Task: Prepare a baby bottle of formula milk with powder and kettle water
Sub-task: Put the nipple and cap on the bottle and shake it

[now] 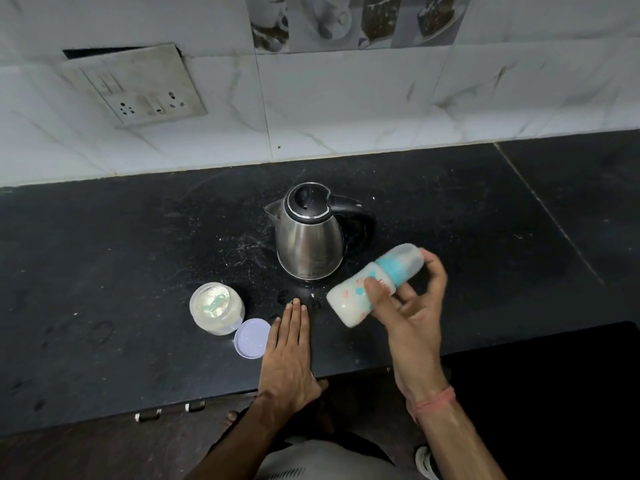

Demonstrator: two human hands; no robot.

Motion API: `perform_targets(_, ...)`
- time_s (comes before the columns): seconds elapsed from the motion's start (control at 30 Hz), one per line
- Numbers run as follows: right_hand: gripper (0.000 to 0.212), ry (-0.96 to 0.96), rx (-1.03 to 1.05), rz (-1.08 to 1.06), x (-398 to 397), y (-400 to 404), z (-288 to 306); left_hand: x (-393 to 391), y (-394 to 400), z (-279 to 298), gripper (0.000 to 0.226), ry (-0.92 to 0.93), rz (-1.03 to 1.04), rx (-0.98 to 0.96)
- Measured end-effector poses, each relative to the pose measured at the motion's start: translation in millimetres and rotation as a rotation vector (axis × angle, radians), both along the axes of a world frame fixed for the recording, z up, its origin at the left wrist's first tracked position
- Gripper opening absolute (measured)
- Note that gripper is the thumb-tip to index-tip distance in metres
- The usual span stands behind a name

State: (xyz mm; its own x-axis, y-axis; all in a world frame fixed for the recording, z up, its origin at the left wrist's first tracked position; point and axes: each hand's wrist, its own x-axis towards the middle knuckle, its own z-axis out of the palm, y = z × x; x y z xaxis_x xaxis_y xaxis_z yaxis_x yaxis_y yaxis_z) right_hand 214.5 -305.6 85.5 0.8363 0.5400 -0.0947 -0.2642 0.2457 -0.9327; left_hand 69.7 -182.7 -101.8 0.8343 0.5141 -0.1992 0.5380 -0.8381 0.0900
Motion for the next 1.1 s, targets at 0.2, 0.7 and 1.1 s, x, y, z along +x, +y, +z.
perform_targets(0.2, 0.086, -0.107, 0.002, 0.202, -2, 9, 7, 1, 1, 0, 0.145, 0.03, -0.02, -0.01)
perform_targets(0.7, 0.08, -0.063, -0.035, 0.114, 25, 7, 18, 2, -1, 1, 0.151, 0.04, -0.002, 0.01)
perform_targets(1.1, 0.088, -0.134, -0.156, 0.502, 22, -11, 12, 2, 0, 1, 0.145, 0.044, -0.012, -0.006)
